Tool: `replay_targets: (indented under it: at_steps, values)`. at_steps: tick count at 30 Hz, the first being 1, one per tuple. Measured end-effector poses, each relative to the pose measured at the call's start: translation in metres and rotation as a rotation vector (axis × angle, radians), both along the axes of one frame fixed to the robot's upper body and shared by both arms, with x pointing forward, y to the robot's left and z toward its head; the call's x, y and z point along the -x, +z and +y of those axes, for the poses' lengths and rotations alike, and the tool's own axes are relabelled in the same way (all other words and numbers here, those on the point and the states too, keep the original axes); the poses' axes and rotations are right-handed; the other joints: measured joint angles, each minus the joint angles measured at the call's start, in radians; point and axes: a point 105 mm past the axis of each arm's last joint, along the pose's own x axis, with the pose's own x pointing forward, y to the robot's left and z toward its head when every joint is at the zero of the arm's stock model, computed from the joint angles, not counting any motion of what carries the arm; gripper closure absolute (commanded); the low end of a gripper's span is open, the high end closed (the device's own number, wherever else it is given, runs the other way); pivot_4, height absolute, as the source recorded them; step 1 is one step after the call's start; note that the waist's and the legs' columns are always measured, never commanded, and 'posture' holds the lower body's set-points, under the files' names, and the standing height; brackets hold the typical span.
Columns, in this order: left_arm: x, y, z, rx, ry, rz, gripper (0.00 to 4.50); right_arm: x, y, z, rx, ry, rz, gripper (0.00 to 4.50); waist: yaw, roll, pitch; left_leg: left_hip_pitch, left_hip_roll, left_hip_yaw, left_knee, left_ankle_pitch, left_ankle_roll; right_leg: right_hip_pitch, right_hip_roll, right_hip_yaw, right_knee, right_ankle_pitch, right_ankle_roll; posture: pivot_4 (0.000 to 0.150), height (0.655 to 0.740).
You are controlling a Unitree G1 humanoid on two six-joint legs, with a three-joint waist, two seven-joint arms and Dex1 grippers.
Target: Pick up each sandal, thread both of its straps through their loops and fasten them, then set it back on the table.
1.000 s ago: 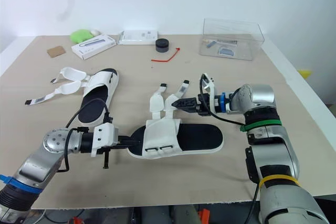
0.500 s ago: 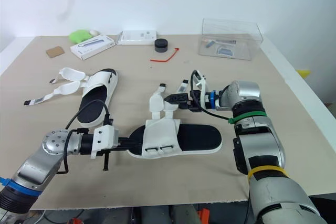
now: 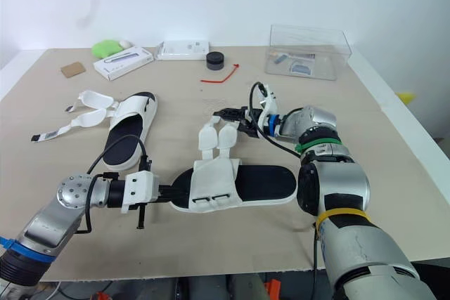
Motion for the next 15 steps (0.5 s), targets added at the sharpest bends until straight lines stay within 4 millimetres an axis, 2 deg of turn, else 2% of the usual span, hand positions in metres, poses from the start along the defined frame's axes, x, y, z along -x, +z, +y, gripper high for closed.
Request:
replay_targets:
  at_steps: [1,4,6,10,12,13,15]
  values:
    - [0.0,0.0,0.0,0.0,0.0,0.0,4.45,-0.001,0.0,0.0,0.002,-0.004,-0.004,0.0,-0.001,0.0,0.0,0.0,0.0,0.0,0.0,0.0,0.0,0.0,0.0,0.0,0.0,0.0,0.0,0.15,0.74]
    - [0.0,0.0,0.0,0.0,0.0,0.0,4.5,-0.003,0.001,0.0,0.008,-0.012,-0.02,0.86,-0.001,0.0,0.0,0.0,0.0,0.0,0.0,0.0,0.0,0.0,0.0,0.0,0.0,0.0,0.0,0.15,0.74]
    - [0.0,-0.001,0.0,0.001,0.003,0.003,4.5,-0.004,0.001,0.0,0.006,-0.018,-0.033,1.57,-0.002,0.0,0.0,0.0,0.0,0.0,0.0,0.0,0.0,0.0,0.0,0.0,0.0,0.0,0.0,0.15,0.74]
    - [0.002,-0.002,0.0,0.004,0.009,0.005,4.5,-0.006,0.007,0.0,0.003,-0.01,-0.081,3.43,-0.003,0.0,0.0,0.0,0.0,0.0,0.0,0.0,0.0,0.0,0.0,0.0,0.0,0.0,0.0,0.15,0.74]
    - [0.002,-0.002,0.0,0.004,0.009,0.005,4.5,-0.006,0.009,0.0,0.006,0.001,-0.107,4.01,-0.003,0.0,0.0,0.0,0.0,0.0,0.0,0.0,0.0,0.0,0.0,0.0,0.0,0.0,0.0,0.15,0.74]
    - [0.002,-0.002,0.0,0.004,0.009,0.004,4.5,-0.006,0.011,0.001,0.049,0.046,-0.171,4.45,-0.003,0.0,0.0,0.0,0.0,0.0,0.0,0.0,0.0,0.0,0.0,0.0,0.0,0.0,0.0,0.15,0.74]
    - [0.002,-0.002,0.0,0.004,0.009,0.003,4.5,-0.005,0.017,0.004,0.108,0.114,-0.272,4.45,-0.003,0.001,0.0,0.0,0.0,0.0,0.0,0.0,0.0,0.0,0.0,0.0,0.0,0.0,0.0,0.15,0.74]
